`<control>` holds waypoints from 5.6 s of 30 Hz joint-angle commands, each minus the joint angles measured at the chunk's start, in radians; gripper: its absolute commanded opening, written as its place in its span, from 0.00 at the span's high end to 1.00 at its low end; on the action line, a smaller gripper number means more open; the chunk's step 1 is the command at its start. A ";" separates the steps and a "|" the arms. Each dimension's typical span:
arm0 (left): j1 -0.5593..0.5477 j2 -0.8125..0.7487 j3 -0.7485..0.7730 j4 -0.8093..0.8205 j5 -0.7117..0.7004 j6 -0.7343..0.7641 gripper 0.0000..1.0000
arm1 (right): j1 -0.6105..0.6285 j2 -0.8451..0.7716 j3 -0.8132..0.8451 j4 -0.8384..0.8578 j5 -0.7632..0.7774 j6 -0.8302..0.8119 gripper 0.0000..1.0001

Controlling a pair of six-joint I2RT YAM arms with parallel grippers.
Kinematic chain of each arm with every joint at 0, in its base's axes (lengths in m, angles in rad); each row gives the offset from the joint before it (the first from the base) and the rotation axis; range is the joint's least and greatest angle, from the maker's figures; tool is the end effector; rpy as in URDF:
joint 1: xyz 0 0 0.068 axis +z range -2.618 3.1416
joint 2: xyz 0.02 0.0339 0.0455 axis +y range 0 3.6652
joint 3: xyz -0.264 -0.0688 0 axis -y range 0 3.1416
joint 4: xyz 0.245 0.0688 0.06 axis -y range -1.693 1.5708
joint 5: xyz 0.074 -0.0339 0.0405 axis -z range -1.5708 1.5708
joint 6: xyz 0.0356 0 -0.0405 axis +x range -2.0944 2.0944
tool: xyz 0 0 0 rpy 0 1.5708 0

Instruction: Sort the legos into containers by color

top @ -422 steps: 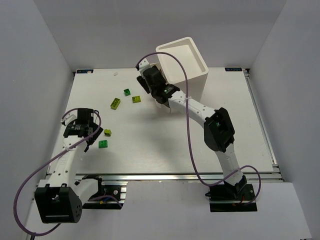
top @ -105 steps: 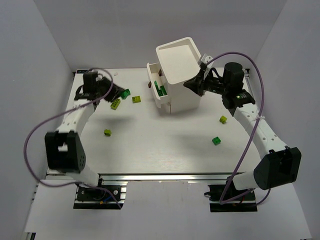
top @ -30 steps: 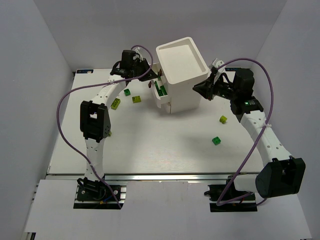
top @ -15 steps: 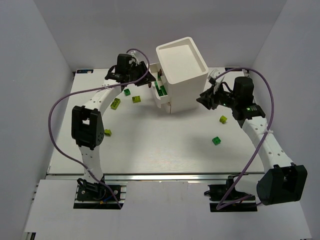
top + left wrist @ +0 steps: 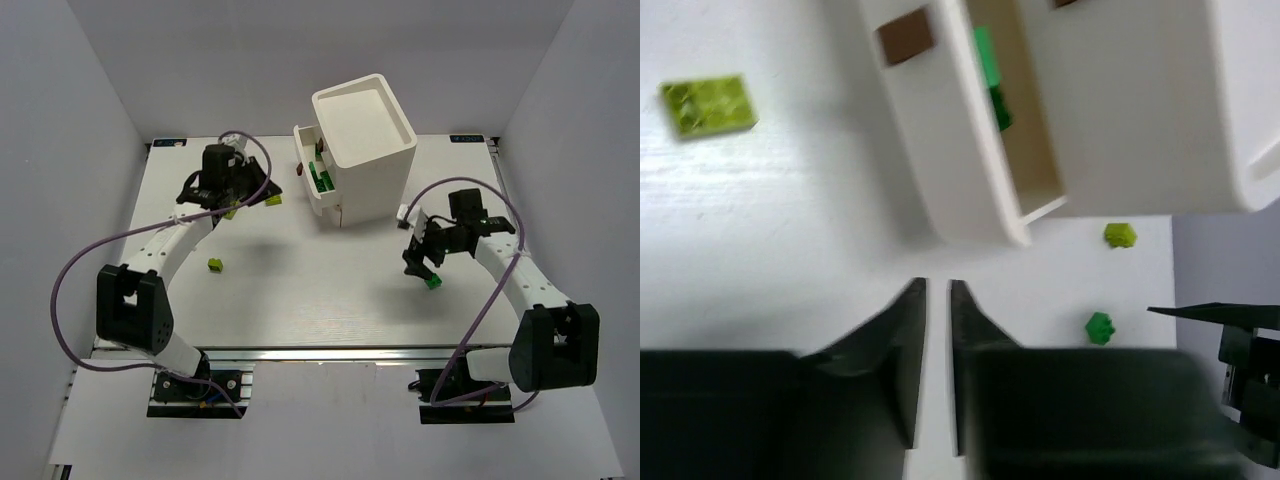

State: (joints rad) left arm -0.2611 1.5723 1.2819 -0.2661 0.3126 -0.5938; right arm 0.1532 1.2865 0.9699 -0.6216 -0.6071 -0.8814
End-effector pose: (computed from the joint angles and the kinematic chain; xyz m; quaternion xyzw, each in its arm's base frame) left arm 0.3488 -0.1045 0.3079 -0.0684 0.8641 -0.3227 0.3802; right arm 0.2524 0.0595 0.2644 -0.5293 0.7423 0.1598 0.3785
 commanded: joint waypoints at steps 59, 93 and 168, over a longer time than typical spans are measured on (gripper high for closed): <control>0.076 -0.394 -0.391 -0.159 -0.333 -0.073 0.21 | 0.554 0.576 0.938 0.132 0.412 0.363 1.00; 0.076 -0.492 -0.512 -0.102 -0.314 -0.083 0.18 | 0.583 0.844 1.159 -0.150 0.750 -0.573 1.00; 0.099 0.804 0.748 -0.337 -0.457 0.012 0.39 | 0.293 0.145 0.411 0.398 0.043 0.438 0.11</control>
State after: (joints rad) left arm -0.1547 2.4290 2.0636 -0.6060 -0.1490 -0.5980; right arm 0.4610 1.4593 1.3911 -0.2844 -0.5556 -0.4740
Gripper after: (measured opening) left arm 0.621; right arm 0.889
